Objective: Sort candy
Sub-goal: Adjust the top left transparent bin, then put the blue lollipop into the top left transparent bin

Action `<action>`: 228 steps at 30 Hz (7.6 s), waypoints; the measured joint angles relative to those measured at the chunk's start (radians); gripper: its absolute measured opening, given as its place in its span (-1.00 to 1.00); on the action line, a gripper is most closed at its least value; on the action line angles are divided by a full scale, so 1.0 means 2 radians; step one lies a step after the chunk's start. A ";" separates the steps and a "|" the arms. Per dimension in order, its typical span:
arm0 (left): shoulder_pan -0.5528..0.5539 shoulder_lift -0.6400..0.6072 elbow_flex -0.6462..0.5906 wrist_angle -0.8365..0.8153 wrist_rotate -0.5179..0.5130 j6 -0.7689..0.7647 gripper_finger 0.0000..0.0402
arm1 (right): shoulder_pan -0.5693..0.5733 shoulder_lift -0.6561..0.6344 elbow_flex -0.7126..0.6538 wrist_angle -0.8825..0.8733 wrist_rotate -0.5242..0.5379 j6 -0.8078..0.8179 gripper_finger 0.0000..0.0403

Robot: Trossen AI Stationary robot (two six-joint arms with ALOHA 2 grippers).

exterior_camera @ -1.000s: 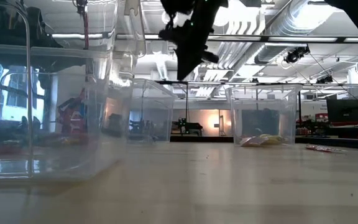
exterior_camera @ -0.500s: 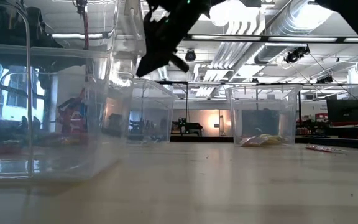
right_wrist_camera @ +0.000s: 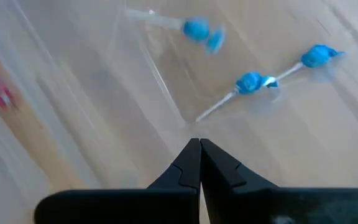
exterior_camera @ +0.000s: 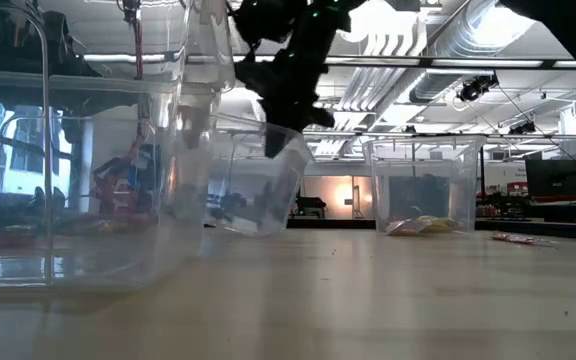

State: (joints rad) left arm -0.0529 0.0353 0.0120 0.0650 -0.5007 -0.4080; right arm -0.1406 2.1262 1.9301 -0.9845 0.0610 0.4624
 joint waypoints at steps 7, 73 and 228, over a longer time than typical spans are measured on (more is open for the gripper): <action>0.000 0.000 0.000 0.000 0.000 0.000 -1.00 | 0.000 -0.047 0.000 -0.103 0.003 -0.021 -1.00; -0.041 0.381 0.260 0.167 0.567 -0.189 -1.00 | 0.113 -0.157 0.000 -0.008 0.013 -0.027 -1.00; 0.064 0.555 0.549 -0.397 0.320 0.040 0.18 | 0.145 -0.200 0.000 -0.158 0.271 0.062 -1.00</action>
State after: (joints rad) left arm 0.0753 1.1455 1.1095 -0.7284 0.1397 -0.3277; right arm 0.1503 1.7256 1.9305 -1.3003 0.6024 0.5866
